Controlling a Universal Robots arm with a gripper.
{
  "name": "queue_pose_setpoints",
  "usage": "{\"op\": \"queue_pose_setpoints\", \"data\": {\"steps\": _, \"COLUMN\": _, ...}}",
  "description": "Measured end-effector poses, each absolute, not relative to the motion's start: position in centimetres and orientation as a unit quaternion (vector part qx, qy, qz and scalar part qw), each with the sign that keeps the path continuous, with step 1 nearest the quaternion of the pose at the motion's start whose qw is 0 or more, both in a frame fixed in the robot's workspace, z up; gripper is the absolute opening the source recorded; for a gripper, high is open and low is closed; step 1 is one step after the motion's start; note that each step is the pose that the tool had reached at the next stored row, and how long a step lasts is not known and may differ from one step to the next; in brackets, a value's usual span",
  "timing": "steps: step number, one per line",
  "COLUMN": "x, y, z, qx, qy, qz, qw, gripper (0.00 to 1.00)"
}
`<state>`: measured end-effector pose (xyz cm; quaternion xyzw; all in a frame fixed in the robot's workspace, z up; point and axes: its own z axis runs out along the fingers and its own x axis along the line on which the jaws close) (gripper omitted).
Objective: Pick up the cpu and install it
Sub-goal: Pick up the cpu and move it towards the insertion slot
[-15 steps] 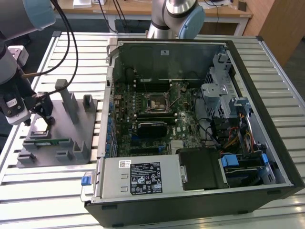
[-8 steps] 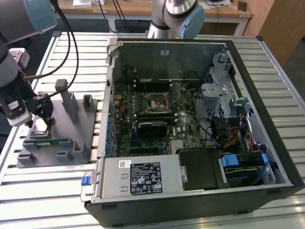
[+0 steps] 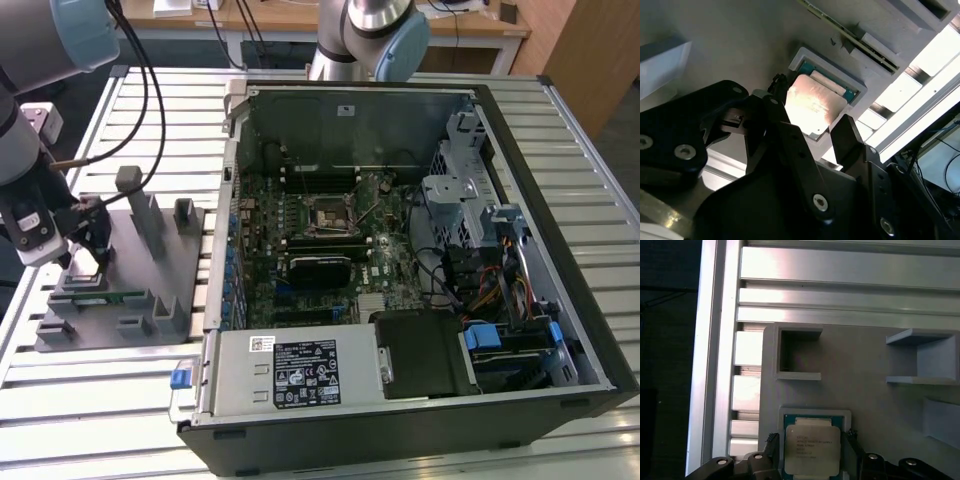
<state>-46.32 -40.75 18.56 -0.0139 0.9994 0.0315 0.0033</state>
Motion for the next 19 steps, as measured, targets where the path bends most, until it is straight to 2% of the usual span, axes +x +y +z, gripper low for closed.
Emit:
{"op": "queue_pose_setpoints", "data": {"steps": 6, "x": -46.32, "y": -40.77, "z": 18.43, "qx": -0.014, "qy": 0.999, "qz": 0.031, "qw": 0.003, "gripper": 0.62}}
{"op": "queue_pose_setpoints", "data": {"steps": 7, "x": -46.32, "y": -40.77, "z": 18.42, "qx": -0.014, "qy": 0.999, "qz": 0.031, "qw": 0.003, "gripper": 0.60}}
{"op": "queue_pose_setpoints", "data": {"steps": 8, "x": -46.32, "y": -40.77, "z": 18.42, "qx": -0.014, "qy": 0.999, "qz": 0.031, "qw": 0.003, "gripper": 0.55}}
{"op": "queue_pose_setpoints", "data": {"steps": 12, "x": -46.31, "y": -40.77, "z": 18.42, "qx": -0.014, "qy": 0.999, "qz": 0.031, "qw": 0.003, "gripper": 0.54}}
{"op": "queue_pose_setpoints", "data": {"steps": 18, "x": -46.17, "y": -40.76, "z": 18.41, "qx": -0.013, "qy": 0.999, "qz": 0.031, "qw": 0.004, "gripper": 0.55}}
{"op": "queue_pose_setpoints", "data": {"steps": 19, "x": -46.17, "y": -40.76, "z": 18.43, "qx": -0.013, "qy": 0.999, "qz": 0.031, "qw": 0.004, "gripper": 0.61}}
